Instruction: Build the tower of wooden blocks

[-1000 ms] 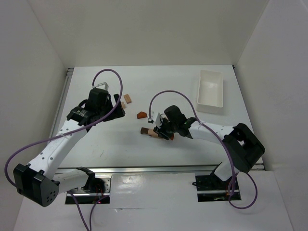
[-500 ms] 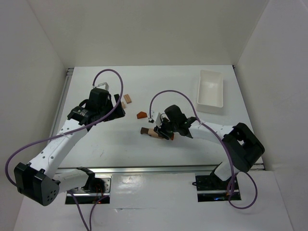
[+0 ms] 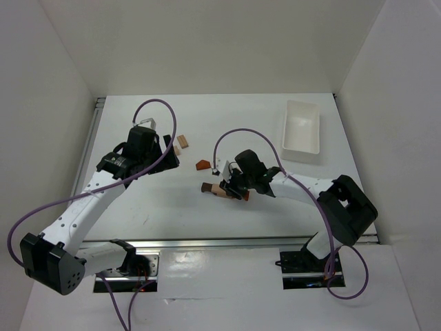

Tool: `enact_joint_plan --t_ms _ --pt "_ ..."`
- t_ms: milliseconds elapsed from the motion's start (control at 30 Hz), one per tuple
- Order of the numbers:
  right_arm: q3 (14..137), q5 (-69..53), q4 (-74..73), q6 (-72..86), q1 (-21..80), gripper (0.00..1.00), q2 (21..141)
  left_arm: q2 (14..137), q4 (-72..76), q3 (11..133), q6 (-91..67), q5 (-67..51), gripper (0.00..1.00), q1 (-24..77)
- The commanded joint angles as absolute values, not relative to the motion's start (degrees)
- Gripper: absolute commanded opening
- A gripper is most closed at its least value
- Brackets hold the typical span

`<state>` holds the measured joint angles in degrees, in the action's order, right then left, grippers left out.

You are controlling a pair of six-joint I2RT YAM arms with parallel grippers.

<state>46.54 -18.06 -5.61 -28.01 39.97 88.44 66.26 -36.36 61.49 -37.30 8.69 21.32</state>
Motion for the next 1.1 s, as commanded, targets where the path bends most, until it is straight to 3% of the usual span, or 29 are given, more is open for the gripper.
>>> enact_joint_plan --t_ms 0,333,500,767,900,1067 --pt "48.69 -18.19 -4.83 -28.3 39.64 0.44 88.59 66.27 -35.42 61.79 -35.86 8.61 1.0 21.53" --pt "48.69 -18.01 -5.88 -27.69 39.64 0.46 88.59 66.27 -35.42 61.79 -35.86 8.61 1.0 21.53" --pt "48.69 -18.9 -6.42 -27.69 39.64 0.54 88.59 66.27 -35.42 61.79 -35.86 9.14 1.0 21.53" --pt "48.69 -18.19 -6.33 -27.07 39.64 0.54 88.59 66.27 -35.95 61.79 -35.86 9.14 1.0 21.53" --pt "48.69 -17.49 -6.33 -27.07 39.64 0.41 89.12 66.27 -35.95 61.79 -35.86 9.14 1.0 21.53" --pt "48.69 -17.49 -6.33 -26.54 39.64 0.4 89.12 66.27 -35.95 61.79 -35.86 9.14 1.0 21.53"
